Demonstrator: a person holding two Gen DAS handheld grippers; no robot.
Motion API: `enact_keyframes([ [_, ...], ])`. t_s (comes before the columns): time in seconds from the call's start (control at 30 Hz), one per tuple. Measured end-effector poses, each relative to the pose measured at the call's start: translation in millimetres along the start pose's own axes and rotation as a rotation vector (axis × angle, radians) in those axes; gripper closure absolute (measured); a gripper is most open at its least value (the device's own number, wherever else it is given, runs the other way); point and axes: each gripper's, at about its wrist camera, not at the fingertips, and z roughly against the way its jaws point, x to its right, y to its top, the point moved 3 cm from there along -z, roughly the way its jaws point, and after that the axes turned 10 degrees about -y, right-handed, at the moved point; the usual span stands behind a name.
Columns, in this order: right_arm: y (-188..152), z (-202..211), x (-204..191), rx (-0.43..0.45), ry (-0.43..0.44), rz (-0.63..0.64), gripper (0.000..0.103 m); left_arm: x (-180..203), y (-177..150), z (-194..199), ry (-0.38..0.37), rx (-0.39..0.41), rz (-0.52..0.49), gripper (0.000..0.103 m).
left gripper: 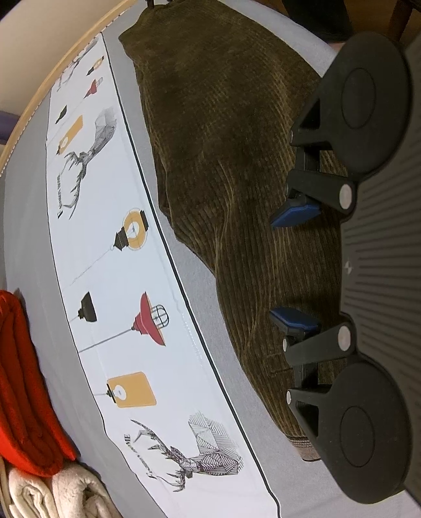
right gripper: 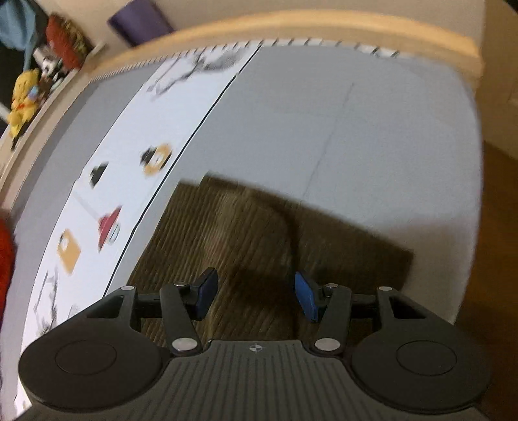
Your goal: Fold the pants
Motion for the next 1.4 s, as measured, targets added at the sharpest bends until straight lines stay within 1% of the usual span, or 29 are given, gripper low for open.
enact_keyframes([
  [0.03,-3,-3,-3,-0.017,0.000,0.038,0.048,1,0,0,-0.001,0.000,-0.003,0.042],
  [0.07,-6,-5,-5,-0.025,-0.028,0.071,0.048,1,1,-1,-0.001,-0.001,-0.005,0.042],
  [0.1,-8,-9,-5,-0.039,-0.082,0.097,0.048,1,1,-1,0.000,-0.002,-0.007,0.042],
  [0.13,-8,-12,-1,-0.053,-0.115,0.085,0.048,1,1,-1,0.002,-0.003,-0.008,0.042],
  [0.17,-8,-14,4,-0.060,-0.126,0.053,0.048,0,0,-2,0.005,-0.005,-0.006,0.042],
  [0.2,-5,-14,10,-0.057,-0.132,0.015,0.048,-1,0,-2,0.007,-0.006,-0.003,0.042],
  [0.27,1,-14,17,-0.030,-0.161,-0.004,0.048,-3,1,-2,0.009,-0.007,0.003,0.042],
  [0.33,2,-19,20,-0.038,-0.148,-0.014,0.048,-4,1,-2,0.008,-0.007,0.001,0.042],
  [0.4,2,-27,18,-0.076,-0.083,-0.028,0.049,-3,2,-3,0.008,-0.010,-0.004,0.042],
  [0.43,1,-30,15,-0.084,-0.056,-0.021,0.051,-2,2,-3,0.008,-0.012,-0.007,0.042],
  [0.5,1,-31,6,-0.060,-0.036,0.037,0.066,0,4,-4,0.006,-0.012,-0.010,0.042],
  [0.53,1,-27,0,-0.045,-0.020,0.070,0.083,1,5,-4,0.004,-0.011,-0.013,0.042],
  [0.57,2,-25,-3,-0.038,-0.004,0.096,0.095,2,6,-4,0.003,-0.011,-0.017,0.042],
  [0.67,6,-7,-4,0.021,0.024,0.116,0.096,5,9,-6,0.003,-0.009,-0.024,0.042],
  [0.73,7,19,-11,0.107,0.021,0.149,0.097,6,10,-6,0.003,-0.007,-0.024,0.042],
  [0.77,6,35,-12,0.144,0.022,0.144,0.097,7,11,-6,0.002,-0.006,-0.024,0.042],
  [0.83,-2,60,-10,0.197,-0.052,0.153,0.096,9,11,-7,-0.002,-0.008,-0.029,0.042],
  [0.87,-6,63,-9,0.214,-0.100,0.183,0.094,10,10,-9,0.000,-0.015,-0.035,0.042],
  [0.9,-5,57,-7,0.208,-0.176,0.192,0.093,11,8,-10,0.005,-0.021,-0.039,0.042],
  [0.93,0,50,-1,0.204,-0.245,0.165,0.092,11,6,-11,0.010,-0.027,-0.043,0.042],
  [0.97,6,43,8,0.206,-0.320,0.128,0.086,10,4,-10,0.013,-0.030,-0.042,0.042],
  [1.0,13,36,17,0.205,-0.365,0.097,0.086,9,3,-9,0.014,-0.029,-0.039,0.042],
  [1.03,19,32,24,0.200,-0.365,0.076,0.086,8,2,-7,0.012,-0.024,-0.035,0.042],
  [1.1,27,26,32,0.181,-0.316,0.047,0.082,3,0,-4,0.013,-0.016,-0.023,0.041],
  [1.13,28,23,33,0.160,-0.289,0.049,0.076,0,-1,-2,0.016,-0.013,-0.014,0.041],
  [1.17,29,19,32,0.134,-0.259,0.058,0.067,-2,-1,-1,0.020,-0.011,-0.005,0.040],
  [1.27,33,2,24,0.058,-0.179,0.091,0.057,-6,-4,1,0.024,-0.013,0.008,0.040],
  [1.33,37,-6,18,0.045,-0.175,0.137,0.051,-6,-5,0,0.022,-0.020,0.000,0.039],
  [1.4,34,-7,19,0.050,-0.186,0.170,0.051,-6,-7,-2,0.023,-0.029,-0.010,0.039],
])
